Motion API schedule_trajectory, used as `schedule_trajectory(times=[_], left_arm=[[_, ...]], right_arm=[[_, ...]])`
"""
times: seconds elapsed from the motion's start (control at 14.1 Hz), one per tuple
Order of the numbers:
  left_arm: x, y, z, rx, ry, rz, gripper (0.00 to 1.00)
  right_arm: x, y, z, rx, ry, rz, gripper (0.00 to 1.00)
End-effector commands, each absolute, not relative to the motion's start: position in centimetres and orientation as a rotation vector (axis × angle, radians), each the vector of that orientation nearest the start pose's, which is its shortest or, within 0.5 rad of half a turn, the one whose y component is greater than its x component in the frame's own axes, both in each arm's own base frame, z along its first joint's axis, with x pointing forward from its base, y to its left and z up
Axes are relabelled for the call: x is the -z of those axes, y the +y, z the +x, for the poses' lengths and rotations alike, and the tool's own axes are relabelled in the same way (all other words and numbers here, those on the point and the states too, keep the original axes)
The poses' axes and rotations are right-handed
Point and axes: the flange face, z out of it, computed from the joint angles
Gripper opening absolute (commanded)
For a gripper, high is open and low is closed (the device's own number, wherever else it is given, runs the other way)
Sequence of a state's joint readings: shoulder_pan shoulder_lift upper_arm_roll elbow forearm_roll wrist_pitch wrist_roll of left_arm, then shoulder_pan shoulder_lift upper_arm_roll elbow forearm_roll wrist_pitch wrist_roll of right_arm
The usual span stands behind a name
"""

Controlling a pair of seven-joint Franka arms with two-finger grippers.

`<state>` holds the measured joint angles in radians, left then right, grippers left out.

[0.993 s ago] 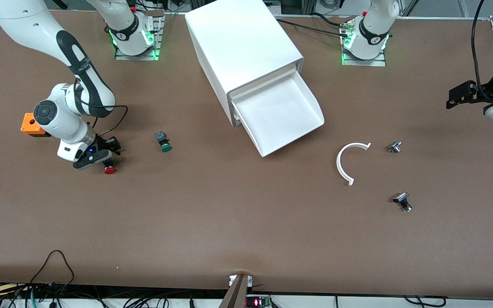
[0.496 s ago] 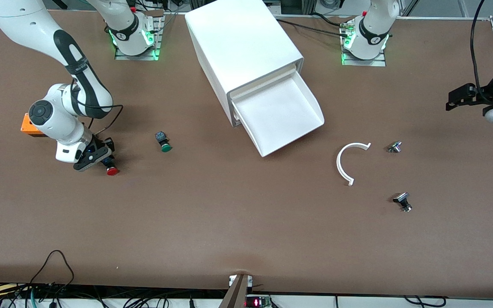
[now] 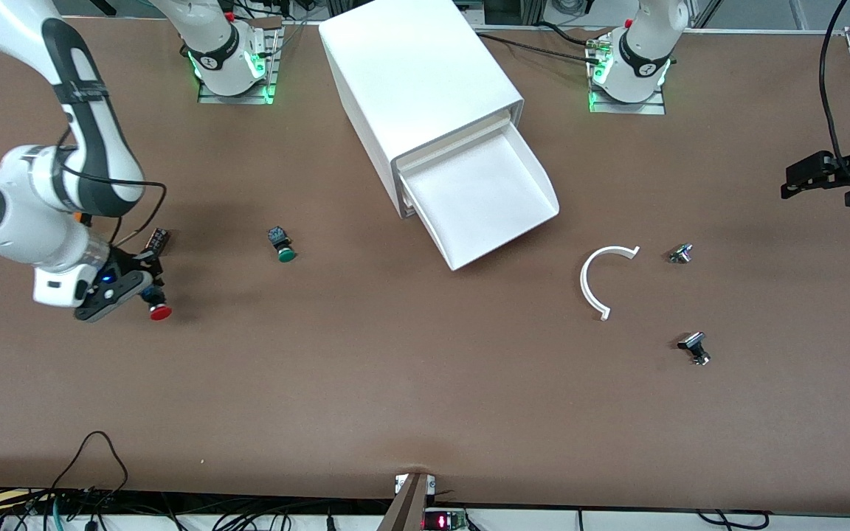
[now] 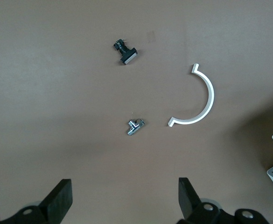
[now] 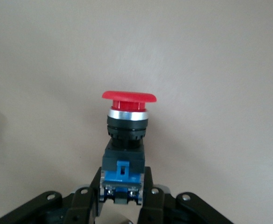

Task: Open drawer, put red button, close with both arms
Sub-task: 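Carry the red button with the right gripper over the open drawer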

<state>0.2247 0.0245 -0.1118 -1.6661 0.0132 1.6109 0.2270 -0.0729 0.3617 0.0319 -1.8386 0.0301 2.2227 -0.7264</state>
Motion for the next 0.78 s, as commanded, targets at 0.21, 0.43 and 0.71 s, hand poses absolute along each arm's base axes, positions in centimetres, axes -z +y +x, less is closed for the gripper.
schedule_trajectory(times=[0.21, 0.43, 0.71], left_arm=[[-57.3, 6.9, 56.1, -0.108, 0.162, -3.12, 1.0], [-57.3, 6.9, 56.1, -0.108, 0.162, -3.121, 1.0], [-57.2, 6.9, 56.1, -0.111, 0.162, -3.12, 1.0]], right_arm=[[-44.3, 1.3, 67.0, -0.008, -0.987, -2.917, 0.01], [-48.6, 7.8, 66.3, -0.086, -0.873, -2.945, 0.01], [-52.4, 17.6, 64.1, -0.117, -0.694, -3.005, 0.01]])
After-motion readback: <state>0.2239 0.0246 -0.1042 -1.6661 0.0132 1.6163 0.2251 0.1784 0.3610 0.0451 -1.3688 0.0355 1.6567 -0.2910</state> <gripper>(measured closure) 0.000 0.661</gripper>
